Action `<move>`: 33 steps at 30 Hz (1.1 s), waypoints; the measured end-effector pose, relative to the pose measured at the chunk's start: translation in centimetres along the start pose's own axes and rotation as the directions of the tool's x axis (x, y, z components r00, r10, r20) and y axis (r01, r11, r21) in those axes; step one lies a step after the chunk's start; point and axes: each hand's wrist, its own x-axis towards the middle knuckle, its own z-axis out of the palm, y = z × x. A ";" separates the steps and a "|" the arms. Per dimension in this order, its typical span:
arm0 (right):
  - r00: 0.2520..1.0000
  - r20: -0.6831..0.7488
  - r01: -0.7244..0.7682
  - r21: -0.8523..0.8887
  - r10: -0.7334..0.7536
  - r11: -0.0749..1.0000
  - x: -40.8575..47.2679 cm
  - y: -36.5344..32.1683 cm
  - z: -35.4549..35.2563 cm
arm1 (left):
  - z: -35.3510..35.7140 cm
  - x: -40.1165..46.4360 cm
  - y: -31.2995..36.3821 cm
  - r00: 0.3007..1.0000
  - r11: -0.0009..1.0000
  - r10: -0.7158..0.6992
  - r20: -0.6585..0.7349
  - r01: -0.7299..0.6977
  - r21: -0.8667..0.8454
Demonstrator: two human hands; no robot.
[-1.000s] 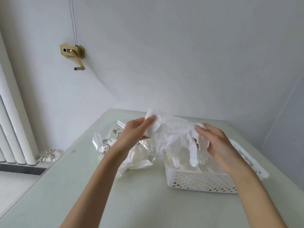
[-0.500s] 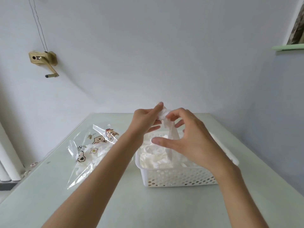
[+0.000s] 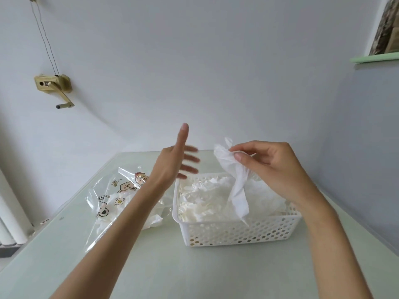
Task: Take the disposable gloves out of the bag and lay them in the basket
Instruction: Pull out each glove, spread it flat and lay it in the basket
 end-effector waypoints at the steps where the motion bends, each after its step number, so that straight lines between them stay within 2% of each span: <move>1: 0.997 0.074 -0.027 0.036 0.024 0.999 -0.1 -0.1 -0.4 | -0.3 0.1 -0.1 0.996 0.995 0.056 0.067 -0.050 -0.087; 2: 0.989 0.141 -0.052 0.059 0.043 0.997 -0.2 -0.1 -0.7 | -0.6 0.1 -0.2 0.974 0.981 0.134 0.180 -0.105 -0.161; 4: 0.970 0.235 -0.080 0.092 0.057 0.993 -0.3 -0.2 -1.0 | -0.6 0.2 -0.6 0.869 0.963 0.268 0.415 -0.231 -0.139; 6: 0.963 0.262 -0.108 0.138 0.069 0.984 -0.4 -0.3 -1.4 | -0.1 -0.2 -0.6 0.764 0.952 0.282 0.581 -0.297 -0.072; 7: 0.964 0.254 -0.130 0.177 0.082 0.976 -0.4 -0.3 -1.6 | 0.1 -0.5 -0.4 0.750 0.953 0.276 0.602 -0.296 -0.069; 8: 0.967 0.230 -0.158 0.212 0.108 0.964 -0.5 -0.3 -1.8 | 0.4 -0.7 -0.3 0.760 0.957 0.267 0.593 -0.284 -0.066; 10: 0.971 0.158 -0.216 0.244 0.181 0.945 -0.3 0.3 -2.3 | 0.9 -0.7 0.2 0.829 0.965 0.255 0.498 -0.252 -0.074; 13: 0.961 0.084 -0.273 0.189 0.262 0.943 -0.2 1.7 -2.9 | 1.8 -0.4 0.3 0.890 0.958 0.261 0.373 -0.286 0.012; 17: 0.981 0.084 -0.173 -0.013 0.173 0.985 -0.5 2.0 -3.2 | 2.6 0.0 0.6 0.868 0.949 0.274 0.414 -0.315 0.032; 20: 0.993 -0.055 -0.107 0.004 0.107 0.994 -0.2 1.7 -2.7 | 3.1 0.0 0.7 0.868 0.948 0.266 0.418 -0.315 0.050; 22: 0.987 -0.145 -0.063 0.009 0.064 0.998 0.0 1.7 -2.4 | 3.4 0.1 0.4 0.896 0.948 0.254 0.364 -0.304 0.088; 25: 0.991 -0.136 0.002 -0.020 -0.004 1.000 -0.2 1.3 -2.6 | 3.0 0.5 -0.3 0.926 0.930 0.265 0.268 -0.319 0.182; 28: 0.999 -0.033 0.029 0.010 -0.029 1.000 -0.5 0.3 -2.7 | 2.1 0.4 -0.3 0.898 0.915 0.290 0.330 -0.361 0.177; 33: 0.991 0.126 0.023 0.070 -0.031 0.997 -0.6 -0.9 -1.5 | 1.7 -0.5 1.0 0.758 0.881 0.320 0.568 -0.459 0.117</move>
